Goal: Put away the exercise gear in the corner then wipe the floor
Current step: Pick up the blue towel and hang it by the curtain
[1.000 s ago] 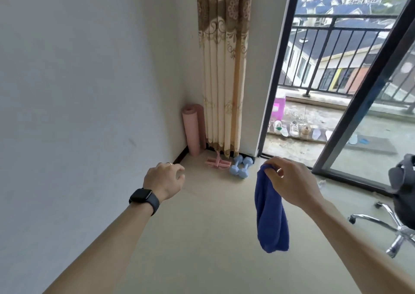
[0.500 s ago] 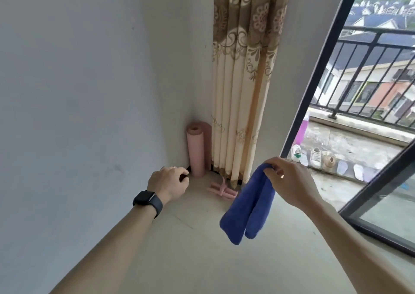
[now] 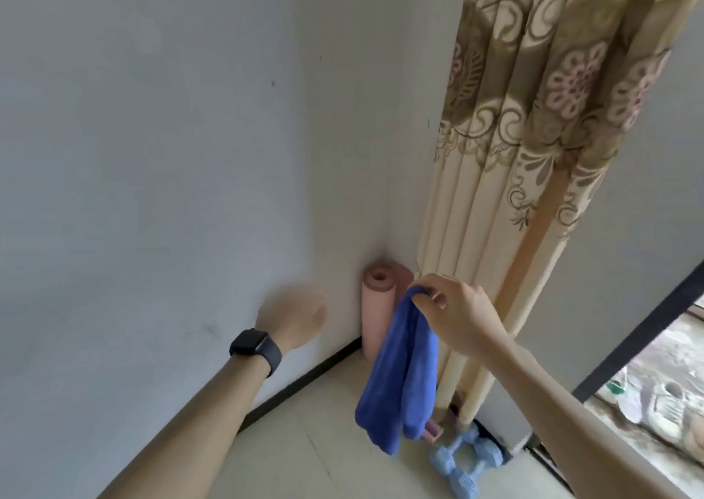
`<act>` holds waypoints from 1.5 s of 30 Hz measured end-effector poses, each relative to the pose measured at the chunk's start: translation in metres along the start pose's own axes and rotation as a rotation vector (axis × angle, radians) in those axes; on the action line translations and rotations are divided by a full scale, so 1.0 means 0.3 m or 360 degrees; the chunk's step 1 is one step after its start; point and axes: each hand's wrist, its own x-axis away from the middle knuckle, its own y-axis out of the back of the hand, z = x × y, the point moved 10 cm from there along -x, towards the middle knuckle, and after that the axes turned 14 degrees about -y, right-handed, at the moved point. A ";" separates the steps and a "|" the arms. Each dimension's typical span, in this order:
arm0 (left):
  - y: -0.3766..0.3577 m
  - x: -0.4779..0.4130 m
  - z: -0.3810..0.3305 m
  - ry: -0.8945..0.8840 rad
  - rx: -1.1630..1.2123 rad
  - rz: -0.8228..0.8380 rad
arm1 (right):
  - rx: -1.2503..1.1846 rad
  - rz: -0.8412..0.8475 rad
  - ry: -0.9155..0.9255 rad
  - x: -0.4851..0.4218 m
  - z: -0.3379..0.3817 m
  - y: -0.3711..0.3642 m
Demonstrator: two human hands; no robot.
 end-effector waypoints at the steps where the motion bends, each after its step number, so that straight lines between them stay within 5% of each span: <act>1: 0.010 -0.047 -0.009 0.0033 -0.0004 -0.0011 | -0.0006 0.0032 0.0035 -0.072 0.016 0.012; 11: 0.201 -0.499 0.020 0.0182 0.0148 -0.0220 | -0.0095 0.0162 0.0334 -0.655 0.218 0.062; 16: 0.341 -0.763 -0.012 -0.0014 0.0568 -0.0396 | -0.0388 0.0123 0.0420 -0.870 0.358 0.137; 25: 0.666 -1.093 0.010 -0.0162 0.0551 -0.0671 | -0.0709 0.0054 0.0555 -1.208 0.578 0.315; 33: 1.048 -1.335 0.030 -0.0193 -0.0314 -0.0901 | -0.0739 -0.0030 0.0763 -1.509 0.763 0.462; 45: 1.585 -1.649 -0.039 -0.0104 -0.0779 -0.1339 | -0.0859 -0.0595 0.1073 -1.852 1.164 0.845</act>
